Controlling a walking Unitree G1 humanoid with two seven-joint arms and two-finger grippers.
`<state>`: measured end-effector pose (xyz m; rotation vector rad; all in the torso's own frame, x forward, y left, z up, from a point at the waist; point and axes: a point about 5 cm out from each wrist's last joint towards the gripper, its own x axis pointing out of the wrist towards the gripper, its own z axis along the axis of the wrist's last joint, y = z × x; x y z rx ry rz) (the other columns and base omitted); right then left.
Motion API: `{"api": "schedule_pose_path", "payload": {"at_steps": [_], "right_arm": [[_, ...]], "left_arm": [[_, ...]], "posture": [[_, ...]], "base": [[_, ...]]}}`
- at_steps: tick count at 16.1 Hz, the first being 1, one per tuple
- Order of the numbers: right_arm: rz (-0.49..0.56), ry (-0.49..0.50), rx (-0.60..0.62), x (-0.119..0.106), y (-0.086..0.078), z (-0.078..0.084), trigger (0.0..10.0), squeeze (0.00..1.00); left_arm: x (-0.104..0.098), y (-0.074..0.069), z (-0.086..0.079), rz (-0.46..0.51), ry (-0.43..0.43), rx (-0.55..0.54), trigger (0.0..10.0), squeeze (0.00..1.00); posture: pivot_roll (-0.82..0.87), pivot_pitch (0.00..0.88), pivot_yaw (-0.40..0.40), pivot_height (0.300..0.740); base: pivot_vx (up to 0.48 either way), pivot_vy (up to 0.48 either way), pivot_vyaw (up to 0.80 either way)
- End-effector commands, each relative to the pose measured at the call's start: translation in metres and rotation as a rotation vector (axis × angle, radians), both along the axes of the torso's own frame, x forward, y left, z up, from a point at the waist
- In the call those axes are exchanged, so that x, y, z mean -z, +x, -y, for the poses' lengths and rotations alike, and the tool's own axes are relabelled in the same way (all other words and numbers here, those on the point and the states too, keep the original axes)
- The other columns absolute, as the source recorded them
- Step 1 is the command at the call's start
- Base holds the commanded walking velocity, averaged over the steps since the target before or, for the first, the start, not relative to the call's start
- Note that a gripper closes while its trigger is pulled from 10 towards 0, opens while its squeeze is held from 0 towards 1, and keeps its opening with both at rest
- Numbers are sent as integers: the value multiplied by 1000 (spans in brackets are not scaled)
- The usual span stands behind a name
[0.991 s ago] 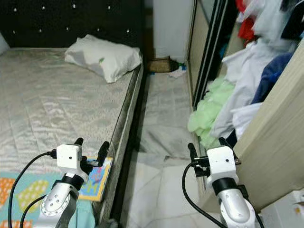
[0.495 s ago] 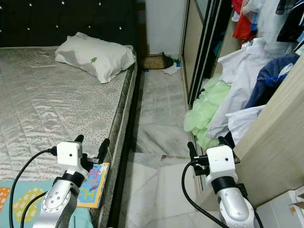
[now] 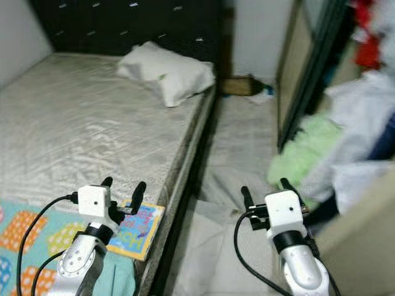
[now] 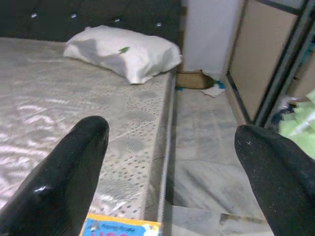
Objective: Clean up the room
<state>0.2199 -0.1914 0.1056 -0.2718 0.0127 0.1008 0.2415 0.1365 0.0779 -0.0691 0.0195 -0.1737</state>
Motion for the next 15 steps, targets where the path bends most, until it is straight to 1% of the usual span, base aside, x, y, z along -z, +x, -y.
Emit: {"api": "schedule_pose_path", "payload": {"at_steps": [1,12,15], "right_arm": [[8,-1,-8,-2,-1,0,10000,0],[19,1,-30,-4,4,-3,10000,0],[19,7,-39,-2,6,-8,10000,0]], "left_arm": [[2,-1,-3,-6,17,-10,10000,0],[1,1,0,1,18,-9,10000,0],[2,2,-1,1,24,-10,10000,0]], "posture": [[-32,53,38,740],[-33,48,38,740],[-23,40,42,740]], "base": [[0,0,800],[0,0,797],[0,0,769]]}}
